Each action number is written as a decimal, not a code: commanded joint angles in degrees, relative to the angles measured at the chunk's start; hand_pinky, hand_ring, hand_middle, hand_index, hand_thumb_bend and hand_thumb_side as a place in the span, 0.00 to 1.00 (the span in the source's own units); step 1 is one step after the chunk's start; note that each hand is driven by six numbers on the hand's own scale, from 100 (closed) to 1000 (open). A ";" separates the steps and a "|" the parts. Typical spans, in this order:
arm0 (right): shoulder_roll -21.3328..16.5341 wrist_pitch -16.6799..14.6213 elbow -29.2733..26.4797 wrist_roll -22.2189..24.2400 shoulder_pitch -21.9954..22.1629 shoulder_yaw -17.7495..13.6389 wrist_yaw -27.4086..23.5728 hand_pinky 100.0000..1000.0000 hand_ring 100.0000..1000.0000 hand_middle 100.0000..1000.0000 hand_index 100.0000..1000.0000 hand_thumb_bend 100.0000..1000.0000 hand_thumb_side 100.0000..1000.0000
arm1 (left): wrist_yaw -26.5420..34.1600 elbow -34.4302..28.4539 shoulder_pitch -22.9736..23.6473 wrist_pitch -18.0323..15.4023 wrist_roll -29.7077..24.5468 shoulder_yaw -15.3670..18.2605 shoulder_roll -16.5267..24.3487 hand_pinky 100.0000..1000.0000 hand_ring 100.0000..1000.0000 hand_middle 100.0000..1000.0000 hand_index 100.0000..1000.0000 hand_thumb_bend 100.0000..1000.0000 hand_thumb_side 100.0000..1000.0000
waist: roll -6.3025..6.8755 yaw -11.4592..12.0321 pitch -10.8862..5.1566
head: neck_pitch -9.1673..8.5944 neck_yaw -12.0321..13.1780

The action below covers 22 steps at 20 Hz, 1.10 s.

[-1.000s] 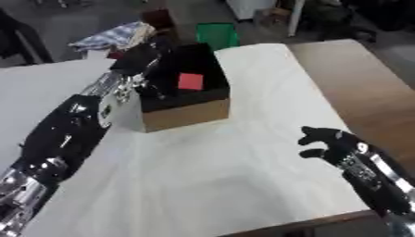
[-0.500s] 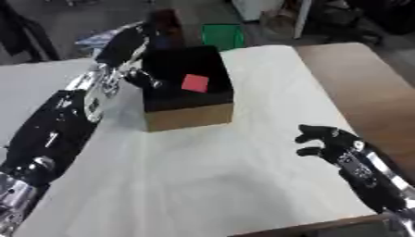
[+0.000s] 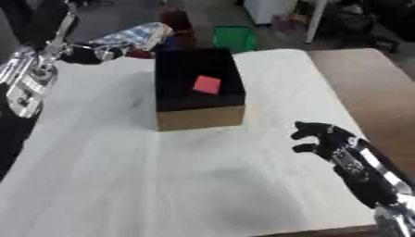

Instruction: Pick up objects on the table and place them in the box.

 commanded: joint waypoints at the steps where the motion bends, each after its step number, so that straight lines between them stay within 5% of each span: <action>1: -1.05 -0.12 -1.03 -0.42 -0.26 -0.83 0.02 0.75 1.00 0.68 0.81 0.00 0.73 | 3.32 -6.04 2.41 0.91 0.44 0.77 3.95 0.64 0.66 0.60 0.75 0.76 0.00 | -0.18 0.38 -0.75 | 0.17 -0.31; 13: -0.72 -0.12 -1.40 -1.24 -0.16 -1.62 -0.14 0.75 1.00 0.68 0.81 0.00 0.73 | 14.69 -24.41 20.62 8.81 -6.87 3.11 4.90 0.61 0.64 0.58 0.73 0.78 0.00 | -0.70 2.94 -0.27 | 2.29 0.04; 22: -0.29 -0.03 -1.25 -1.54 0.21 -1.94 -0.01 0.75 1.00 0.68 0.81 0.00 0.73 | 23.17 -29.53 27.27 10.71 -12.63 4.99 5.18 0.62 0.65 0.59 0.74 0.79 0.00 | -0.82 3.36 -0.16 | 3.54 -0.31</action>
